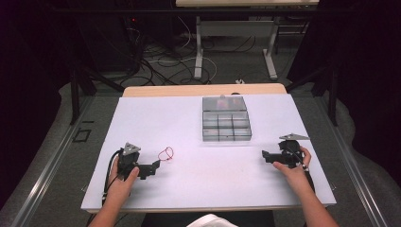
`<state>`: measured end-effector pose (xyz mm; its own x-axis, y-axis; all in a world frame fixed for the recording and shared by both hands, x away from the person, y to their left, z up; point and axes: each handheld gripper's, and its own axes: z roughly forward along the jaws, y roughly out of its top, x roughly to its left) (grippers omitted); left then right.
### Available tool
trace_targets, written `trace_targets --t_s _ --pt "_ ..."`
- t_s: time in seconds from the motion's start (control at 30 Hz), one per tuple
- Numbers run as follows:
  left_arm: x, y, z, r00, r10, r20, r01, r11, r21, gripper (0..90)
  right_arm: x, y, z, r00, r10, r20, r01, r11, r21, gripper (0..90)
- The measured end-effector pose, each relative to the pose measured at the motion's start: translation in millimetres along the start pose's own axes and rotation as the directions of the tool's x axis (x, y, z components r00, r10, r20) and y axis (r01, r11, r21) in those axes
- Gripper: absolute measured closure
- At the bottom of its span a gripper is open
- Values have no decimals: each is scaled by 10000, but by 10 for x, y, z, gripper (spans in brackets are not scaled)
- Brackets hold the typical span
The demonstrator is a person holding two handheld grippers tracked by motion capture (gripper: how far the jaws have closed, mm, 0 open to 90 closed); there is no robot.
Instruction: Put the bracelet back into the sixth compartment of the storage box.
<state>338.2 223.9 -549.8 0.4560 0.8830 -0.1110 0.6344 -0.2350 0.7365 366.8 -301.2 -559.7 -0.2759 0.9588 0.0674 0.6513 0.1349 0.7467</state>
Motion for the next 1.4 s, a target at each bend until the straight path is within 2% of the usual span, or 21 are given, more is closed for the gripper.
trace_targets --t_s 0.13,0.23,0.33,0.47,0.57,0.63,0.8,0.83,0.93,0.97,1.07,1.1,1.13,1.23,1.27,1.4 --pt "1 -1 -11 10000 -14 7 14 10000 74 9 140 -7 -92 9992 -306 -250 302 9994 -163 47" --pt "-3 -6 -4 9999 -111 -85 110 9999 -133 10 198 -4 -117 9980 -499 -392 487 9983 -304 46" --pt "0 -4 -14 10000 -8 -12 8 10000 25 11 263 18 -136 9976 -485 -489 464 9980 -427 46" --pt "0 -2 -21 9999 96 -35 -95 9999 66 12 325 43 -152 9961 -734 -482 709 9961 -524 50" --pt "-11 -8 -12 10000 20 -41 -20 10000 4 15 415 74 -160 9910 -1101 -756 1048 9920 -709 56" --pt "-11 -10 -11 9999 93 -88 -93 10000 -7 16 465 92 -162 9877 -1376 -736 1317 9880 -809 58" --pt "-20 -9 -11 9998 149 -107 -149 9999 -18 18 577 125 -151 9836 -1569 -894 1493 9850 -860 58" --pt "-25 -11 -9 9999 73 -78 -73 10000 -20 19 641 137 -133 9770 -1821 -1106 1730 9811 -871 62" --pt "-26 -10 -9 9998 172 -120 -173 9999 -9 19 725 153 -112 9686 -2152 -1245 2055 9748 -862 71" --pt "-33 -12 -6 9999 80 -73 -81 10000 -38 19 757 160 -106 9676 -2177 -1276 2079 9744 -852 77" --pt "-30 -12 -9 9998 151 -86 -151 9999 0 19 835 179 -83 9589 -2402 -1512 2292 9695 -868 122" --pt "-31 -12 -9 9999 133 -82 -133 9999 10 19 835 179 -83 9589 -2402 -1512 2292 9695 -868 122" --pt "-32 -12 -10 9999 128 -88 -128 9999 4 19 898 190 -64 9526 -2550 -1659 2452 9663 -779 153" --pt "-26 -11 -14 9997 197 -129 -197 9998 30 20 977 200 -33 9444 -2727 -1837 2638 9619 -718 156" --pt "-32 -13 -11 9999 58 -86 -59 10000 -44 20 1005 204 -25 9426 -2767 -1870 2681 9608 -705 158" --pt "-31 -13 -15 10000 -15 -16 15 10000 2 20 1112 232 14 9273 -3123 -2065 3043 9500 -705 199"
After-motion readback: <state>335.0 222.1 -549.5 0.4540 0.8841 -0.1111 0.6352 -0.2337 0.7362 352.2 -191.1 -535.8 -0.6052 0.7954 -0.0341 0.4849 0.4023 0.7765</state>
